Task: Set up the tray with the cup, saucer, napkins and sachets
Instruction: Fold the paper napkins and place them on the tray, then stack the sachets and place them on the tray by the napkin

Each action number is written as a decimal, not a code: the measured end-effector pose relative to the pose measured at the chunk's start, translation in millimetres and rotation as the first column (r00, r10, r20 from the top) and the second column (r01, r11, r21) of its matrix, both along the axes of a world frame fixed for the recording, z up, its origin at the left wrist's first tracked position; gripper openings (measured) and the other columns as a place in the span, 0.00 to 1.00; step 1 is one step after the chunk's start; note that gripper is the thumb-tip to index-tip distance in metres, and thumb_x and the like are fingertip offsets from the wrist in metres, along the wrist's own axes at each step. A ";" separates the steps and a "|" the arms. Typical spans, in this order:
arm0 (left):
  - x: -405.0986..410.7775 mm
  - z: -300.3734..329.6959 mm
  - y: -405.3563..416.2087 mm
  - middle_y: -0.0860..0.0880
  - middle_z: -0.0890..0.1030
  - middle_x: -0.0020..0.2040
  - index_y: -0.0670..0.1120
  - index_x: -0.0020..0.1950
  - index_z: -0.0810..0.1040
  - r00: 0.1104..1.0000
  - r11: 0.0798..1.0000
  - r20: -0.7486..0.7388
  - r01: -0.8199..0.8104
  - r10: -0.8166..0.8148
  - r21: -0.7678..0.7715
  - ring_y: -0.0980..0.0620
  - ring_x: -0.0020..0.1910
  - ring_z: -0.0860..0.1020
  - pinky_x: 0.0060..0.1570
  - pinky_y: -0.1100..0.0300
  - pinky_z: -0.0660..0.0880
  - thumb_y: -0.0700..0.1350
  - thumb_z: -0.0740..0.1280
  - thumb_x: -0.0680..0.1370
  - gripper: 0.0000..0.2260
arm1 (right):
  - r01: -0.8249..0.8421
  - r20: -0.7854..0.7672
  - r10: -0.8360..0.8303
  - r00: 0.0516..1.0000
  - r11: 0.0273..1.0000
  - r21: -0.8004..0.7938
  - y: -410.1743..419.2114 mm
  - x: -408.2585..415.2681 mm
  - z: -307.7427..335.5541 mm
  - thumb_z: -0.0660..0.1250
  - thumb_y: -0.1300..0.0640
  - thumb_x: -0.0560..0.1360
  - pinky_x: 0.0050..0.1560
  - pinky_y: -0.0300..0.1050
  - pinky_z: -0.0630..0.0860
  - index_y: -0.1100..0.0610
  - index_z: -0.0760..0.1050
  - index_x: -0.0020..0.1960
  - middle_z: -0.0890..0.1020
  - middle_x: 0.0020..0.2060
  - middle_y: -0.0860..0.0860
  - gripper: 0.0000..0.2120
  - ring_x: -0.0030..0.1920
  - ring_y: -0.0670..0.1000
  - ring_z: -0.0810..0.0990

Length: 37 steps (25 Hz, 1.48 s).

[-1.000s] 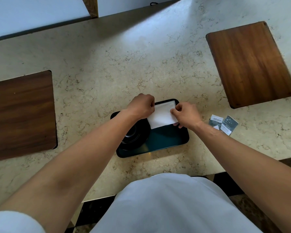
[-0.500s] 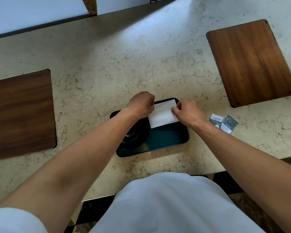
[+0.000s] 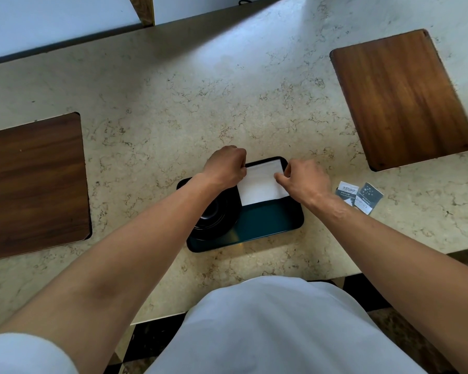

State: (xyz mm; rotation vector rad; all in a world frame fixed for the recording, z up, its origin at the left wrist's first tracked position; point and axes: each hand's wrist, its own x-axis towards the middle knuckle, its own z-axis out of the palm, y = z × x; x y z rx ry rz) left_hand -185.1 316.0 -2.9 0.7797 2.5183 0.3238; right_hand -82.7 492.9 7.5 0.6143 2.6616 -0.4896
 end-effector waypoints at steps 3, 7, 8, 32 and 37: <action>0.7 1.7 -1.3 0.44 0.80 0.50 0.42 0.49 0.79 1.000 1.000 0.001 -0.003 0.003 0.010 0.44 0.49 0.77 0.47 0.51 0.75 0.43 0.67 0.79 0.05 | 0.044 -0.034 -0.045 0.998 0.999 -0.015 3.8 2.1 1.6 0.66 0.42 0.80 0.47 0.55 0.83 0.57 0.82 0.49 0.84 0.43 0.54 0.18 0.44 0.56 0.83; 4.7 8.5 1.6 0.46 0.80 0.49 0.43 0.50 0.79 1.000 0.998 -0.004 -0.025 0.025 0.051 0.46 0.49 0.77 0.47 0.51 0.76 0.45 0.67 0.79 0.05 | 0.100 -0.096 -0.103 0.990 0.994 -0.041 11.0 10.6 5.2 0.66 0.44 0.80 0.41 0.48 0.78 0.57 0.81 0.46 0.84 0.40 0.54 0.17 0.41 0.55 0.82; 6.4 10.7 2.9 0.46 0.80 0.49 0.43 0.51 0.80 1.000 0.997 0.003 -0.030 0.030 0.069 0.46 0.49 0.77 0.48 0.51 0.77 0.44 0.67 0.79 0.05 | 0.109 -0.104 -0.113 0.988 0.993 -0.045 12.2 14.1 6.9 0.66 0.46 0.80 0.40 0.47 0.76 0.58 0.81 0.45 0.84 0.40 0.54 0.16 0.40 0.54 0.81; 140.0 23.7 94.3 0.47 0.84 0.48 0.43 0.52 0.82 0.994 0.975 0.106 -0.011 -0.012 0.221 0.48 0.48 0.80 0.48 0.54 0.77 0.45 0.68 0.80 0.07 | 0.323 -0.132 -0.323 0.937 0.946 -0.018 90.4 150.8 -16.2 0.71 0.46 0.76 0.39 0.47 0.76 0.55 0.80 0.53 0.85 0.47 0.55 0.13 0.42 0.53 0.79; 164.8 17.9 124.9 0.45 0.84 0.52 0.41 0.60 0.81 0.982 0.971 0.134 -0.160 0.137 0.178 0.48 0.51 0.81 0.50 0.56 0.77 0.44 0.69 0.80 0.11 | 0.246 -0.150 -0.259 0.954 0.964 -0.097 110.0 154.9 -27.1 0.74 0.42 0.73 0.38 0.48 0.76 0.55 0.77 0.53 0.83 0.47 0.53 0.19 0.42 0.53 0.79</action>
